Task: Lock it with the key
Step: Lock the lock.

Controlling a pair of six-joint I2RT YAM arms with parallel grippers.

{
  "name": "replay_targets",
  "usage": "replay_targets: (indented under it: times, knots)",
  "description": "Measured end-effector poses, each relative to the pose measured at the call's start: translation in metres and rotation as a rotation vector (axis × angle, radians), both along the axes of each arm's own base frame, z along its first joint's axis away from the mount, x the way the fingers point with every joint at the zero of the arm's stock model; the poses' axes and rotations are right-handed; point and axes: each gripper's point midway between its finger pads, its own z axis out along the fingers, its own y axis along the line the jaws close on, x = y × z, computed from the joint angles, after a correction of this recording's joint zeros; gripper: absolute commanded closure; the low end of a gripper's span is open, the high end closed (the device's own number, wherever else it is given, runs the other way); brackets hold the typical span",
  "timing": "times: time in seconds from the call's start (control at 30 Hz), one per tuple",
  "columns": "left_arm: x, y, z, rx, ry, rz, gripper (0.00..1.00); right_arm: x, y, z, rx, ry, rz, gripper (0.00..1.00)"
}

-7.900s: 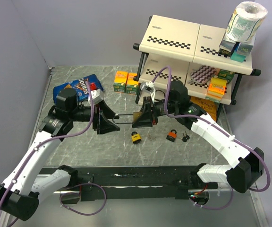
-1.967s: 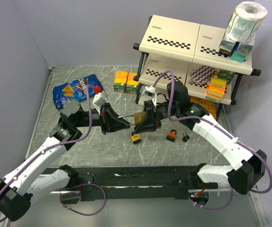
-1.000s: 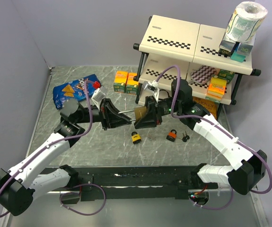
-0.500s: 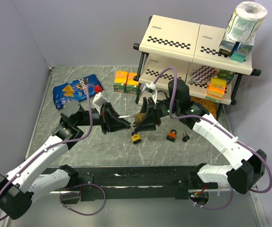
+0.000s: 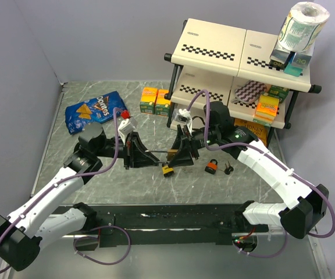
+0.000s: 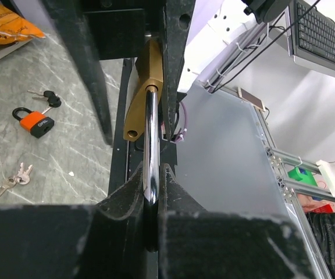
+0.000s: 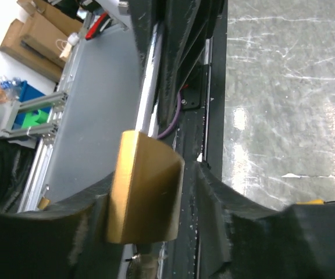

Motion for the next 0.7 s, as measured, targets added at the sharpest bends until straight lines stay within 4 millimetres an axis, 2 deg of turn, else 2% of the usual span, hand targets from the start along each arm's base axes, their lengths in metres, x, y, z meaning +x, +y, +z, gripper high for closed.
replay_targets:
  times: [0.13, 0.17, 0.23, 0.33, 0.37, 0.47, 0.6, 0.7]
  knots:
    - [0.003, 0.002, -0.001, 0.002, 0.004, 0.015, 0.99, -0.001, -0.001, 0.002, 0.003, -0.014, 0.001, 0.75]
    - [0.004, 0.002, -0.001, 0.003, 0.003, 0.019, 0.99, -0.002, -0.002, 0.002, 0.004, -0.013, 0.000, 0.85]
    - [0.006, 0.002, -0.002, 0.004, 0.004, 0.026, 0.99, -0.001, -0.002, 0.002, -0.004, -0.005, -0.012, 1.00]
    - [0.006, 0.002, -0.003, 0.008, 0.008, 0.031, 0.80, -0.001, -0.002, 0.003, -0.002, 0.001, -0.011, 1.00]
    - [0.007, 0.002, -0.004, 0.008, 0.002, 0.031, 0.64, -0.002, -0.002, 0.003, -0.001, 0.005, -0.011, 1.00]
    - [0.006, 0.003, -0.003, 0.017, -0.033, 0.021, 0.51, -0.001, -0.002, 0.004, -0.001, 0.014, -0.014, 1.00]
    - [0.007, 0.008, 0.002, 0.037, -0.074, 0.016, 0.52, -0.001, -0.002, 0.006, -0.001, 0.037, -0.024, 1.00]
    - [0.007, 0.012, 0.001, 0.053, -0.094, 0.013, 0.58, -0.002, -0.002, 0.007, -0.001, 0.050, -0.023, 1.00]
